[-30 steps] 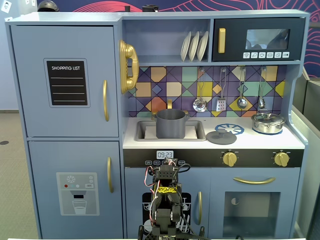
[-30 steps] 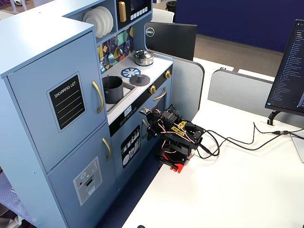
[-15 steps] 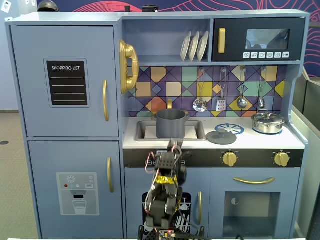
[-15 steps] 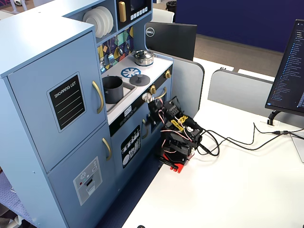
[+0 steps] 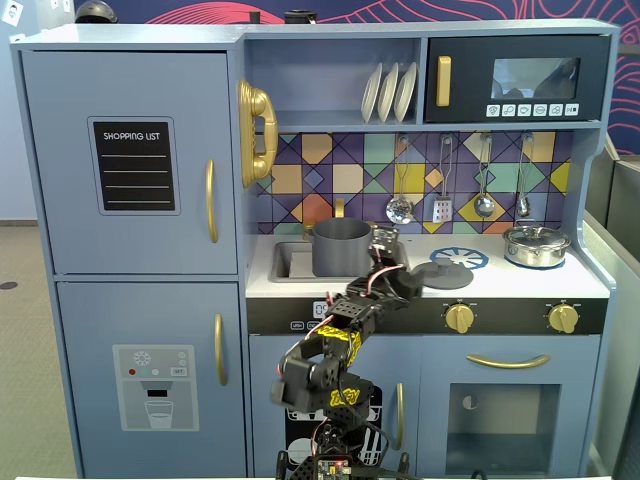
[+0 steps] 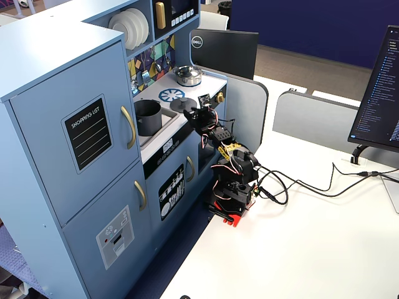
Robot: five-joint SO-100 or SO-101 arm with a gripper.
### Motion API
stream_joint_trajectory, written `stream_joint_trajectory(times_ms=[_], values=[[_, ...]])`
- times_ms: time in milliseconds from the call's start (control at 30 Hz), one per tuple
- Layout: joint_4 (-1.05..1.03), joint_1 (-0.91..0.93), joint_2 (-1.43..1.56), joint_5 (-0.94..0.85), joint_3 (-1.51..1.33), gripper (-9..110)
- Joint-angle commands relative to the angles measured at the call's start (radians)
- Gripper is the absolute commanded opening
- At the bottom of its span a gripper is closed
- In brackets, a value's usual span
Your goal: Pick up the lid from the counter and put it on the gray recipient
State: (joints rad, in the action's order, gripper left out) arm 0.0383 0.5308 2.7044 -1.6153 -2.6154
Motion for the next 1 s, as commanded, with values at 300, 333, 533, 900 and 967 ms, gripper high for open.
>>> stream_joint_trajectory(times_ms=[300, 333, 533, 900, 967], values=[[0.236, 0.084, -0.35, 0.069, 0.195, 22], [0.245, 0.084, -0.376, 0.067, 0.21, 21], [0.261, 0.078, -0.529, 0.086, 0.321, 20], [0.273, 0.058, -0.756, 0.081, 0.503, 16], [0.273, 0.055, -0.785, 0.08, 0.528, 16]])
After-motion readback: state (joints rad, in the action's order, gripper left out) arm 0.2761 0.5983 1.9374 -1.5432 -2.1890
